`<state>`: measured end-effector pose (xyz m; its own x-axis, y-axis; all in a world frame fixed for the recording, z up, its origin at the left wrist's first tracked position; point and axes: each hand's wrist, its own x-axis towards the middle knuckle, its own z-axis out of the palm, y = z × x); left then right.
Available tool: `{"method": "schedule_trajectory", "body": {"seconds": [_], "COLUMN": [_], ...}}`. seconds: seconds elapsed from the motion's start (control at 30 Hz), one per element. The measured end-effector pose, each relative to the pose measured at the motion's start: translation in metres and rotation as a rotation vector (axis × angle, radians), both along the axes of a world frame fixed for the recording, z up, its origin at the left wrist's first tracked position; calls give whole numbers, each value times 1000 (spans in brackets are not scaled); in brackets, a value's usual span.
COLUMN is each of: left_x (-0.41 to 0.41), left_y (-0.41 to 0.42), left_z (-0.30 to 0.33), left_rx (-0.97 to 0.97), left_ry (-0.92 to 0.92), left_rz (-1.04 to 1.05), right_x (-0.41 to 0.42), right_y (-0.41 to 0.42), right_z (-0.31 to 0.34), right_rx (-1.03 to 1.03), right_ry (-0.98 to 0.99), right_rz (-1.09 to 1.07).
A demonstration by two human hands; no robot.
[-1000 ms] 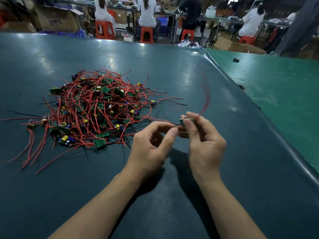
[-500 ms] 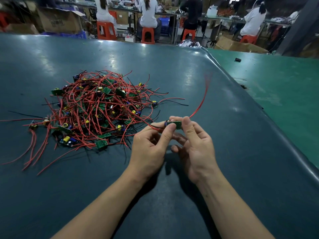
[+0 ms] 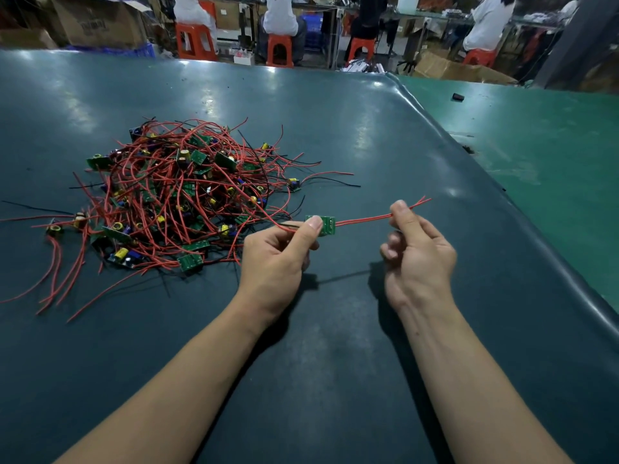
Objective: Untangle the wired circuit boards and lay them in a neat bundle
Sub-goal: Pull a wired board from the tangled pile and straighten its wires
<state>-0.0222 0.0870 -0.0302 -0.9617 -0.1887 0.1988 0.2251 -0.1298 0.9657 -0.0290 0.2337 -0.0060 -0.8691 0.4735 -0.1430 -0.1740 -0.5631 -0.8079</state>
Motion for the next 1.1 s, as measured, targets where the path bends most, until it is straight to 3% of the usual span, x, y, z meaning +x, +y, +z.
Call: {"method": "schedule_trajectory", "body": {"seconds": [0.17,0.3,0.4,0.47,0.53,0.6,0.7,0.77,0.9,1.1], "left_x": [5,15,15,13,12,13,14,15,16,18], "left_y": [2,7,4,1,2,4,2,3,5,4], "left_z": [1,3,4,5,5,3,2,4,5,5], "left_rx": [-26,-155,-190,-292,-417,-504,-559,-589,-670,-609], "left_ry": [43,200,265,320,382,422,454,483,517,469], "left_rz": [37,96,263,376,393,340,240,152,74,67], "right_x": [-2,-3,-7,-5,6,14,14,13,7,5], "right_y": [5,14,27,24,7,-11,-23,-22,-18,0], "right_z": [-2,-5,-8,-9,-11,-19,-26,-26,-22,-7], "right_rx": [-18,-75,-66,189,740,1198,1377,1331,785,271], "right_ry": [-11,-54,-117,-46,171,405,490,468,235,101], "right_rz": [-94,-215,-368,-399,-347,-124,63,-20,-60,-253]}}
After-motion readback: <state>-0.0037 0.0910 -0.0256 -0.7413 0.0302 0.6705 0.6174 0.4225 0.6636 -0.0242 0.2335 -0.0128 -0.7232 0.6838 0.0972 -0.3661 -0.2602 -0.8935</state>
